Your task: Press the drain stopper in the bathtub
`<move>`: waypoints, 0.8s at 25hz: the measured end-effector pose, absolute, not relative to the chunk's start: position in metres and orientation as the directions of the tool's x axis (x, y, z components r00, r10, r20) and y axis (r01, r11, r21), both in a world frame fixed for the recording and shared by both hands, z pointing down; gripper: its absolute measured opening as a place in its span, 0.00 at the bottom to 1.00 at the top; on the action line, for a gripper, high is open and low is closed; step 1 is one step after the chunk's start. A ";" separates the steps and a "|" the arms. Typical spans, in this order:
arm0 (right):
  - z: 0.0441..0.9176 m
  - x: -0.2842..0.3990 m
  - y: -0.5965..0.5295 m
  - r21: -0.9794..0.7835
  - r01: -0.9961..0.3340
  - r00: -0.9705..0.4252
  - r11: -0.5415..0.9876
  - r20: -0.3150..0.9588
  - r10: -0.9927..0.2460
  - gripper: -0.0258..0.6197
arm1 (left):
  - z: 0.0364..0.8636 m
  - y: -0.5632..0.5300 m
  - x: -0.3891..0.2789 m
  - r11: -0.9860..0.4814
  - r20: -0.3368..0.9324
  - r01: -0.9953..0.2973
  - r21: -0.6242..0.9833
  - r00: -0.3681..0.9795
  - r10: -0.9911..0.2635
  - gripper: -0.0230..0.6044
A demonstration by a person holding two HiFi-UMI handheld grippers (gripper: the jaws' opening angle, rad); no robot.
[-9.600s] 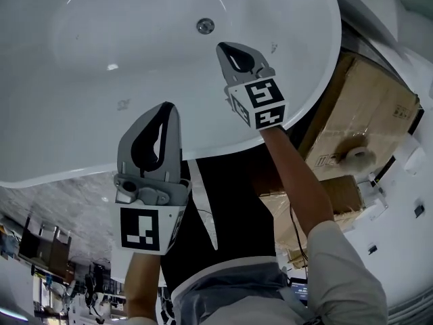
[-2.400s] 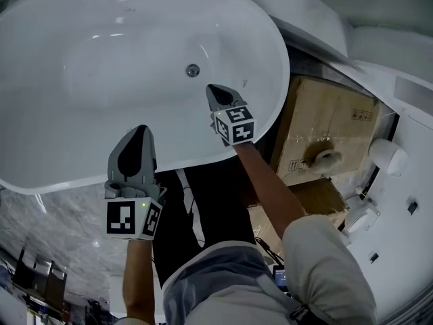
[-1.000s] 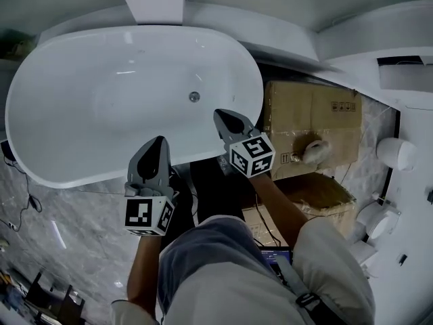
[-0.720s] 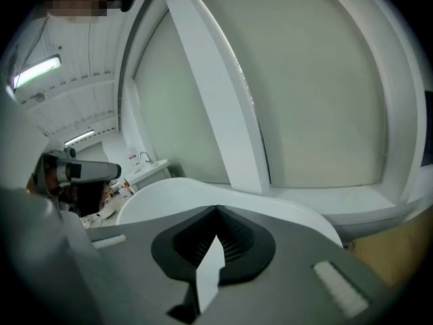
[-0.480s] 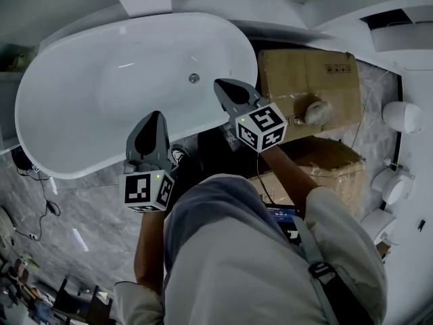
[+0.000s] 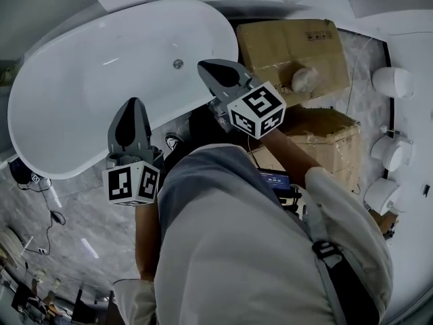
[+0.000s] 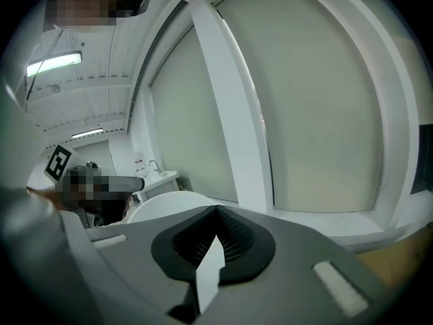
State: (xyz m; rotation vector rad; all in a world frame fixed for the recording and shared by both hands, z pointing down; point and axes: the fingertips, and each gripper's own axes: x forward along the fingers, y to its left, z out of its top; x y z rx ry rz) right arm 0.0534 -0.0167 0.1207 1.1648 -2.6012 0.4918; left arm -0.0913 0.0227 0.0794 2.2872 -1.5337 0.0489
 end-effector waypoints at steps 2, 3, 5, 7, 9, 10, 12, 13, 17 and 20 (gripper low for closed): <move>0.111 0.053 -0.009 -0.198 -0.757 -0.648 0.622 0.347 -0.678 0.03 | 0.075 0.030 -0.093 -0.335 0.233 -0.895 0.294 0.407 -0.883 0.04; 0.104 0.052 -0.006 -0.196 -0.757 -0.648 0.623 0.339 -0.682 0.03 | 0.072 0.034 -0.094 -0.339 0.231 -0.895 0.291 0.410 -0.882 0.04; 0.090 0.049 0.004 -0.188 -0.755 -0.652 0.628 0.322 -0.687 0.03 | 0.064 0.043 -0.097 -0.345 0.227 -0.895 0.283 0.412 -0.883 0.04; 0.078 0.048 0.014 -0.171 -0.751 -0.656 0.637 0.304 -0.691 0.03 | 0.058 0.052 -0.098 -0.348 0.220 -0.897 0.272 0.410 -0.885 0.04; 0.067 0.049 0.024 -0.155 -0.749 -0.658 0.644 0.286 -0.696 0.03 | 0.052 0.059 -0.097 -0.351 0.212 -0.899 0.262 0.408 -0.888 0.04; 0.063 0.050 0.030 -0.150 -0.750 -0.657 0.644 0.279 -0.700 0.03 | 0.050 0.062 -0.096 -0.352 0.208 -0.899 0.260 0.408 -0.889 0.04; 0.057 0.052 0.041 -0.146 -0.757 -0.650 0.637 0.272 -0.710 0.03 | 0.045 0.069 -0.096 -0.358 0.200 -0.897 0.260 0.413 -0.888 0.04; 0.055 0.051 0.047 -0.148 -0.762 -0.644 0.630 0.272 -0.715 0.03 | 0.041 0.072 -0.096 -0.364 0.196 -0.895 0.258 0.417 -0.888 0.04; 0.044 0.047 0.065 -0.158 -0.777 -0.628 0.609 0.254 -0.736 0.03 | 0.025 0.086 -0.105 -0.361 0.171 -0.906 0.222 0.400 -0.900 0.04; 0.036 0.048 0.081 -0.156 -0.787 -0.616 0.597 0.249 -0.747 0.03 | 0.017 0.097 -0.108 -0.359 0.161 -0.911 0.204 0.392 -0.906 0.04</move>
